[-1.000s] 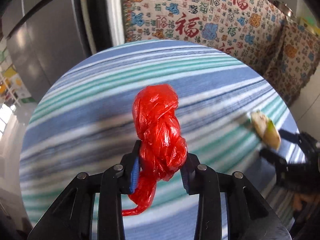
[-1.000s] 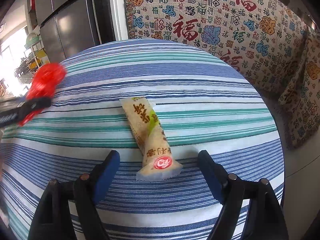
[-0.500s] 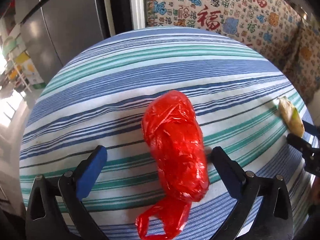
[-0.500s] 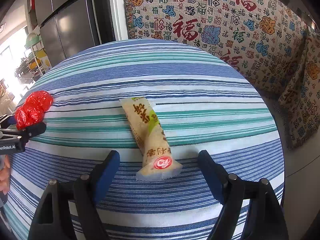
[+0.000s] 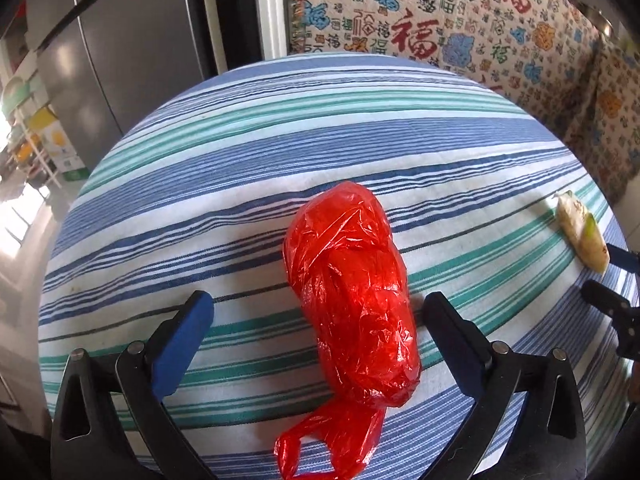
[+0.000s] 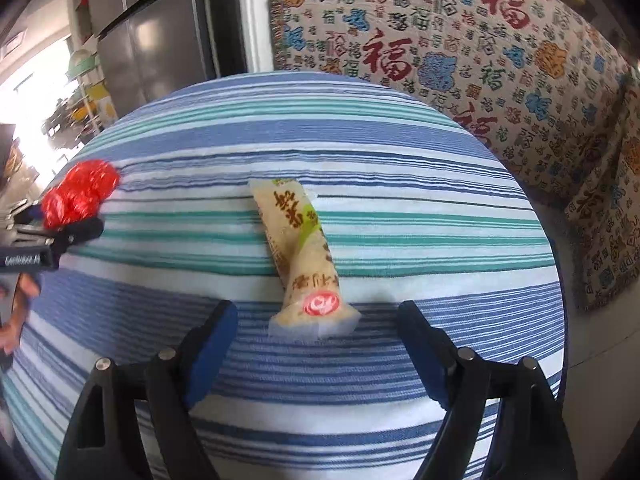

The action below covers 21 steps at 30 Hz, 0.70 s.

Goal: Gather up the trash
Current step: 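Lift the red bag with the left gripper while the right gripper grasps the beige snack wrapper, then carry the red bag and beige wrapper to the wastebasket and release both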

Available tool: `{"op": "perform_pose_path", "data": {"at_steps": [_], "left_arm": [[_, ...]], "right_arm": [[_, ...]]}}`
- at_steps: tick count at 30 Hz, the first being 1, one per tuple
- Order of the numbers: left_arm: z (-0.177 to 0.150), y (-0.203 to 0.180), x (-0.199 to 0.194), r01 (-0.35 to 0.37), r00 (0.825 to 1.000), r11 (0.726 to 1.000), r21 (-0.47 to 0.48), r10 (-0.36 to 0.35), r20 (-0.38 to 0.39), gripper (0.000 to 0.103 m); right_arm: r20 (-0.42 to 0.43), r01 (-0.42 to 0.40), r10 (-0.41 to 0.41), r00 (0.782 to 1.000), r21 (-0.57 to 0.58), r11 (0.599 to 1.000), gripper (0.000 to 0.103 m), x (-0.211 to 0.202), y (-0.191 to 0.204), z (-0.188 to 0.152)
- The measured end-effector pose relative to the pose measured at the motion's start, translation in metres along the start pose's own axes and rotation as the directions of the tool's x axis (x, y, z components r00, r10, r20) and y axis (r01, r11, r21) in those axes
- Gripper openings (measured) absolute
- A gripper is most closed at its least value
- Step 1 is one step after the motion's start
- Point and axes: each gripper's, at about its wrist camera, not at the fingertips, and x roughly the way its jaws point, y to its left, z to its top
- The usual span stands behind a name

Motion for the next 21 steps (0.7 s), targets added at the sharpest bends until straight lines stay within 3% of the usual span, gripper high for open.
{"op": "perform_pose_path", "data": {"at_steps": [4,10,11,12,13,14,15,21], "left_arm": [[0.001,0.000,0.001,0.001,1.000,1.000,0.002,-0.001,-0.001,0.103],[0.005,0.006,-0.004,0.043,0.999,0.999,-0.012,-0.043,0.013,0.102],[0.006,0.007,-0.007,0.066,0.998,0.998,-0.014,-0.065,0.022,0.101],[0.008,0.008,-0.009,0.073,0.997,0.997,-0.008,-0.072,0.031,0.096],[0.009,0.008,-0.012,0.077,0.996,0.997,0.002,-0.077,0.041,0.077],[0.011,0.007,-0.014,0.086,0.995,0.996,0.019,-0.087,0.046,0.064],[0.013,0.007,-0.015,0.103,0.994,0.994,0.026,-0.104,0.042,0.039],[0.018,0.008,-0.034,0.153,0.981,0.988,0.025,-0.155,0.113,0.035]], "right_arm": [[-0.123,-0.015,0.011,0.992,-0.036,0.999,0.083,0.003,-0.003,0.014],[-0.123,-0.057,0.045,0.991,-0.099,0.993,0.081,0.002,0.010,0.041],[-0.137,-0.061,0.047,0.990,-0.100,0.993,0.073,0.005,0.012,0.043],[-0.161,-0.064,0.046,0.986,-0.107,0.992,0.062,0.008,0.013,0.045],[-0.187,-0.067,0.045,0.981,-0.111,0.992,0.026,0.012,0.013,0.047],[-0.199,-0.059,0.036,0.979,-0.107,0.992,0.020,0.014,0.012,0.048],[-0.188,-0.053,0.033,0.982,-0.101,0.993,0.020,0.011,0.012,0.049],[-0.078,-0.063,0.058,0.995,-0.056,0.996,0.019,-0.036,0.007,0.041]]}}
